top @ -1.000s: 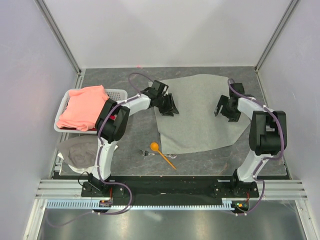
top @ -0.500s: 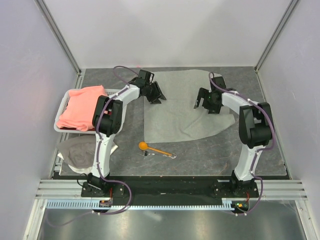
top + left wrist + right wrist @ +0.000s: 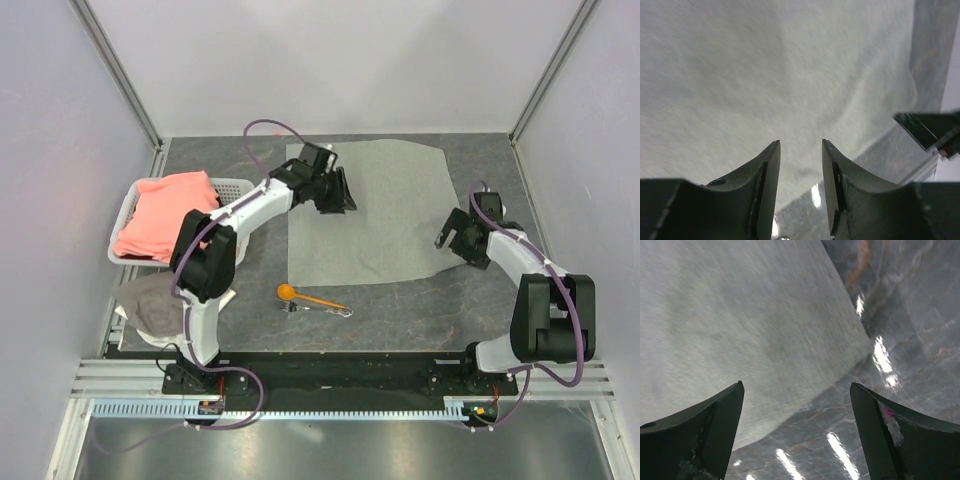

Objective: Fold the napkin into a case and place the utensils inside
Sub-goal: Flatten out the crumpled napkin at the center of the board.

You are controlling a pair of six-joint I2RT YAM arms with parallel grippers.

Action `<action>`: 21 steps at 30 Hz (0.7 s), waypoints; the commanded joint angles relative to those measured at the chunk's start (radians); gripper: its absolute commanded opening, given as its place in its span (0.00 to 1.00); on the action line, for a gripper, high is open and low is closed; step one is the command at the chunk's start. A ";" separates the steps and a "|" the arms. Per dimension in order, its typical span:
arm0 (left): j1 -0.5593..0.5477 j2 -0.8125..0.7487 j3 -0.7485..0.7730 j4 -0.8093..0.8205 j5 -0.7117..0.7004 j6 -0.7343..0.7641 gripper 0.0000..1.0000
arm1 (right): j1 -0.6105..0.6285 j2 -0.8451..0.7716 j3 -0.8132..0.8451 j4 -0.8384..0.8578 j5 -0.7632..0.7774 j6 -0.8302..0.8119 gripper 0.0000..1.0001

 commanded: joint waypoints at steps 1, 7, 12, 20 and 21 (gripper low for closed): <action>-0.128 -0.109 -0.142 0.080 0.042 0.028 0.45 | -0.002 -0.056 -0.094 0.054 0.054 -0.013 0.93; -0.205 -0.203 -0.264 0.161 0.083 0.016 0.43 | -0.006 -0.007 -0.116 0.177 -0.045 -0.028 0.87; -0.205 -0.330 -0.354 0.161 0.017 0.063 0.43 | 0.029 0.093 0.055 0.234 -0.182 -0.014 0.84; -0.204 -0.366 -0.405 0.175 0.005 0.050 0.43 | 0.028 0.133 0.238 0.168 -0.248 -0.019 0.93; -0.204 -0.363 -0.408 0.192 0.013 0.037 0.43 | 0.017 0.140 0.243 0.148 -0.230 -0.029 0.94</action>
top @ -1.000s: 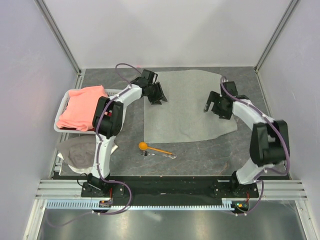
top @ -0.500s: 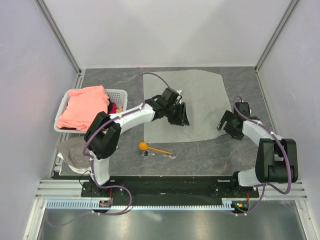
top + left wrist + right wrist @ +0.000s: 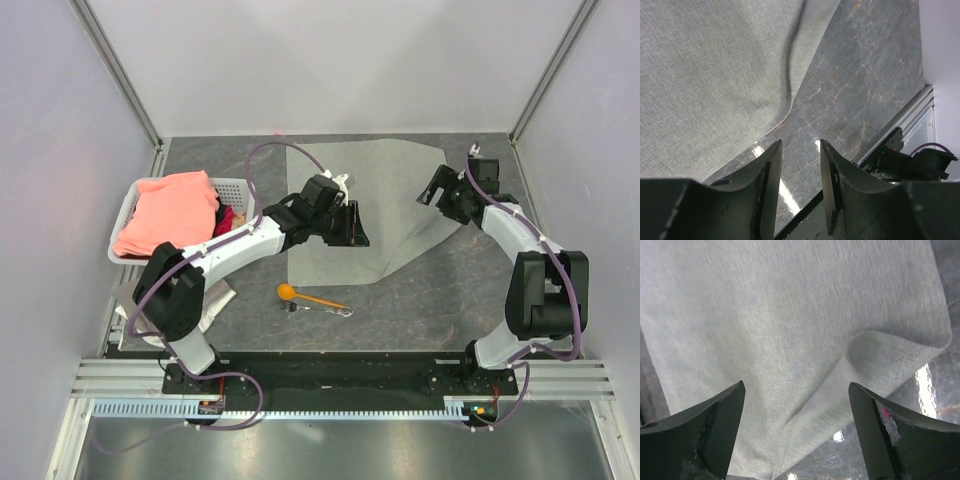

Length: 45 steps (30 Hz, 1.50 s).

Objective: Fold the napkin into a case and place the utensils inside
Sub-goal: Flatten out the crumpled napkin at the center of the board.

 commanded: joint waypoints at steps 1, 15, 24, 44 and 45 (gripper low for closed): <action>-0.002 -0.006 -0.024 0.060 0.006 0.010 0.43 | -0.037 0.008 0.031 -0.079 0.036 -0.033 0.95; 0.012 0.064 -0.003 0.080 0.017 -0.045 0.38 | 0.006 0.089 0.017 -0.047 0.110 -0.011 0.66; 0.052 0.121 0.019 0.101 0.055 -0.084 0.34 | 0.141 0.281 0.216 -0.170 0.357 0.029 0.68; 0.095 0.153 0.011 0.112 0.025 -0.105 0.29 | 0.215 0.453 0.431 -0.282 0.494 -0.039 0.51; 0.096 0.153 0.010 0.112 0.025 -0.107 0.29 | 0.218 0.456 0.431 -0.282 0.491 -0.040 0.50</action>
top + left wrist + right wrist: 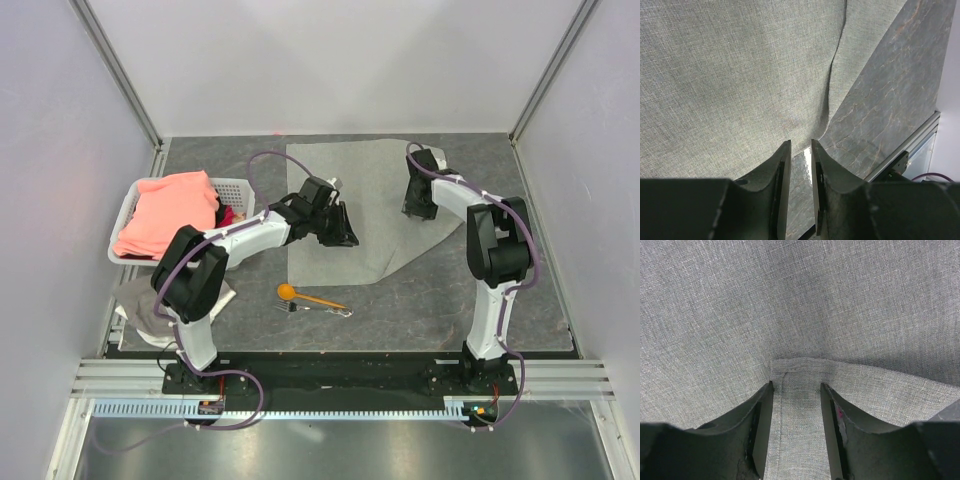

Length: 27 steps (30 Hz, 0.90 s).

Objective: Fold the napkin into a case and place the utensils inside
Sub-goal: Flatten out the crumpled napkin at the center of the board.

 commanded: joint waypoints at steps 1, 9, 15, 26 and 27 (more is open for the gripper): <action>0.011 0.007 0.028 0.033 -0.010 -0.029 0.29 | 0.007 0.019 0.049 -0.027 0.042 -0.032 0.50; 0.017 -0.008 0.013 0.045 -0.006 -0.033 0.29 | 0.007 -0.013 0.055 -0.053 0.040 -0.047 0.26; 0.020 -0.010 0.011 0.050 0.001 -0.035 0.29 | -0.014 -0.160 -0.046 -0.091 0.035 -0.027 0.00; 0.020 -0.025 -0.015 0.078 0.027 -0.038 0.29 | -0.117 -0.753 -0.704 -0.175 0.048 0.209 0.00; 0.020 -0.022 -0.018 0.081 0.030 -0.041 0.29 | -0.119 -0.799 -0.758 -0.188 0.038 0.230 0.00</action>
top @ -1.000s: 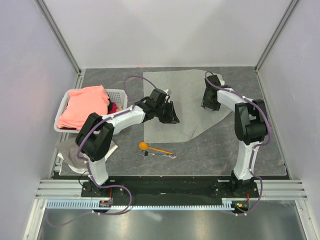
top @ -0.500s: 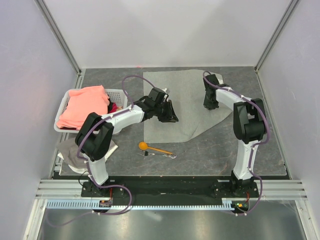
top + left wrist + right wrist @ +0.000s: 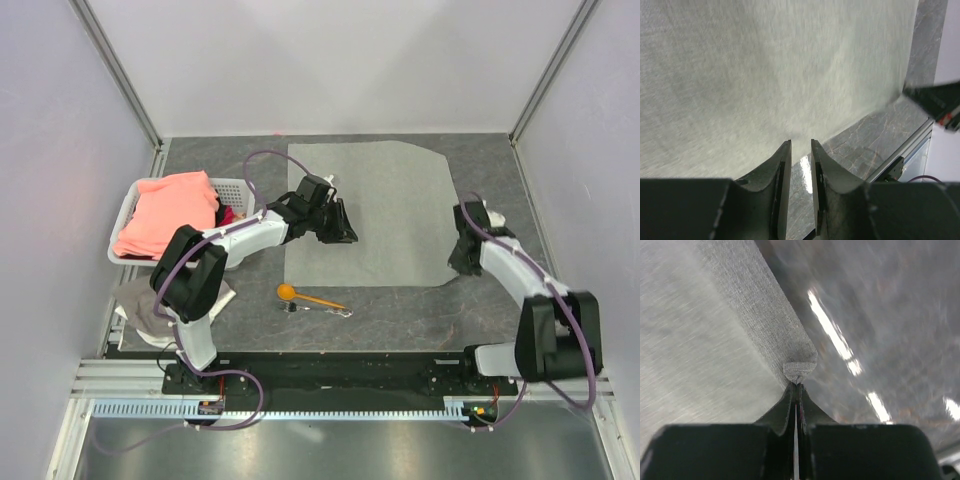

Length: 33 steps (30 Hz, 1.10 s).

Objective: Fold the napkin into a case and place the utensils inside
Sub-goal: Flatten out the crumpled napkin at the center of the board.

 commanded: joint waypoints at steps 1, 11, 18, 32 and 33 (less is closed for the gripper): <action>0.004 -0.017 -0.014 0.050 0.030 -0.035 0.29 | 0.002 -0.237 -0.170 -0.084 -0.012 0.166 0.00; 0.001 0.017 -0.003 0.067 0.054 -0.018 0.31 | -0.076 -0.130 -0.029 0.061 -0.025 0.026 0.92; -0.013 0.035 -0.007 0.070 0.067 -0.022 0.31 | -0.156 0.279 0.482 0.195 -0.146 -0.117 0.96; -0.050 -0.109 -0.130 0.120 0.166 -0.038 0.32 | -0.210 0.862 1.030 0.276 -0.294 -0.289 0.93; -0.051 -0.127 -0.132 0.123 0.169 -0.039 0.32 | -0.216 0.888 1.037 0.276 -0.309 -0.294 0.93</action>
